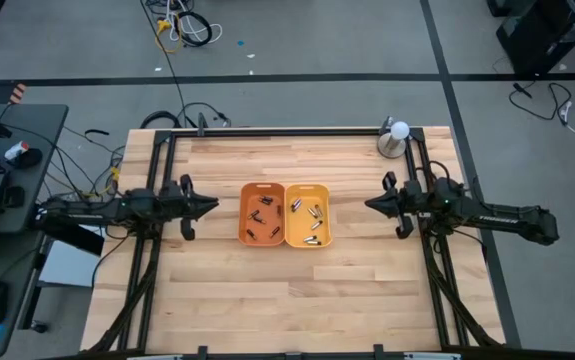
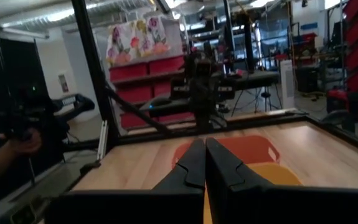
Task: Sort batteries
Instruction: Return to Home Position
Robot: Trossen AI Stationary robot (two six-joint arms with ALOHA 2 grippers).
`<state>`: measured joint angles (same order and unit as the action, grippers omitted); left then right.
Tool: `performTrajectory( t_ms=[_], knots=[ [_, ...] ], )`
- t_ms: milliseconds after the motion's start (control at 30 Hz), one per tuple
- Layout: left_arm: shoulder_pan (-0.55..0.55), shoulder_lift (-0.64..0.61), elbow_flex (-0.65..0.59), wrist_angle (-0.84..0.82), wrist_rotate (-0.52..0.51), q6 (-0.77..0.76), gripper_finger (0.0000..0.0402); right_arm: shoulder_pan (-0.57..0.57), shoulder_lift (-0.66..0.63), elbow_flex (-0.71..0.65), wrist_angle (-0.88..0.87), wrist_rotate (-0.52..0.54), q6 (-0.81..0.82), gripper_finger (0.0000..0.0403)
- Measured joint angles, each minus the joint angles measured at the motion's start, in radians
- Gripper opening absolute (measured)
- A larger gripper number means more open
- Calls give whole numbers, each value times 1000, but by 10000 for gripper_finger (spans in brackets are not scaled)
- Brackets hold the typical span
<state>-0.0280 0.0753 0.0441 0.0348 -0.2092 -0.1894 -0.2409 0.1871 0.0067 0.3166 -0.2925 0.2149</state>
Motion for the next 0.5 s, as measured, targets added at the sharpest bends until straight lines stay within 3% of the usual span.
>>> performTrajectory(
  t_ms=[300, 500],
  knots=[
    [0, 1, -36, 0, 43, 5, 46, 0, 0, 0, -45, -24, -10, 0],
    [0, 0, -36, -6, 46, 21, 46, 3, 0, 0, -51, -24, -109, 0]
  ],
)
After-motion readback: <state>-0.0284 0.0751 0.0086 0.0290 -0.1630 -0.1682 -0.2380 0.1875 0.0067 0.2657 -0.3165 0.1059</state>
